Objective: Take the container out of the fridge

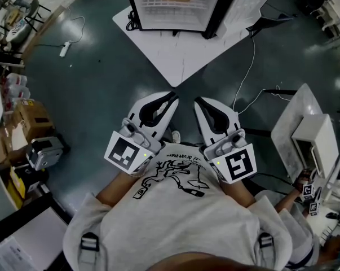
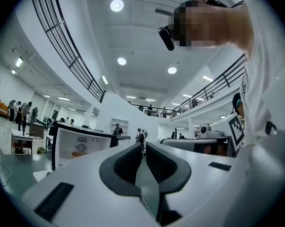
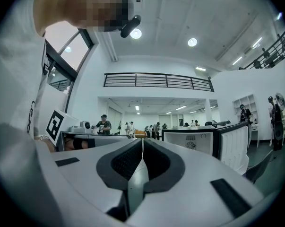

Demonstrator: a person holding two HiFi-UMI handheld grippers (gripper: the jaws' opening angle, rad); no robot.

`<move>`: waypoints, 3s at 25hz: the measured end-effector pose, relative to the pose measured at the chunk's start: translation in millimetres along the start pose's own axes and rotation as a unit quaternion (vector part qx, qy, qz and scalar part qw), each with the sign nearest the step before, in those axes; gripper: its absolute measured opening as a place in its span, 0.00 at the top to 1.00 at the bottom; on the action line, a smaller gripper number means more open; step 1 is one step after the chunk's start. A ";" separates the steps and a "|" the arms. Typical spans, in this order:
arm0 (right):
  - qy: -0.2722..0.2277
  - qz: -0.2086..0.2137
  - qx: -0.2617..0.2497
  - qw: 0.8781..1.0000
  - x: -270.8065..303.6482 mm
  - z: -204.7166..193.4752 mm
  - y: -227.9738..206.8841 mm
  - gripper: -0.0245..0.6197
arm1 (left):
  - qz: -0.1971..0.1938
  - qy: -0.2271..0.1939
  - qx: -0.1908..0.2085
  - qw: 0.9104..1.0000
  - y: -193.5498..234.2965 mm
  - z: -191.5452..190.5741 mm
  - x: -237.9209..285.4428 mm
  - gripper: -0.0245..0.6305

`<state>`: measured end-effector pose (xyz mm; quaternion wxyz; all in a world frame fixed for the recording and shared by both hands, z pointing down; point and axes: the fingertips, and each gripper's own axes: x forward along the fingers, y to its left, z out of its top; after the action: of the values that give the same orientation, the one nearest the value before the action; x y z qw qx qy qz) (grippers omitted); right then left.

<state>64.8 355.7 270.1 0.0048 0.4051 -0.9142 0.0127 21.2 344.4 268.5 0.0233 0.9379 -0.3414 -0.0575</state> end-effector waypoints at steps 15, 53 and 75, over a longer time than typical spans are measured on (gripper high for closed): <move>0.008 0.002 -0.004 1.000 60.1 -6.4 -35.6 0.92 | -0.003 -0.006 -0.011 1.000 60.0 -0.2 37.9 0.90; -0.004 -0.033 -0.018 0.999 272.9 10.0 -142.2 0.92 | -0.040 0.004 -0.013 0.999 270.4 -2.1 140.5 0.90; 0.006 -0.048 -0.009 0.999 326.7 0.0 -171.4 0.92 | -0.061 0.013 -0.024 0.998 324.2 -12.1 171.2 0.90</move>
<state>-27.6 -1.3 279.7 0.0145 0.4484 -0.8937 0.0065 -53.9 -13.9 291.7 0.0469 0.9568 -0.2817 -0.0547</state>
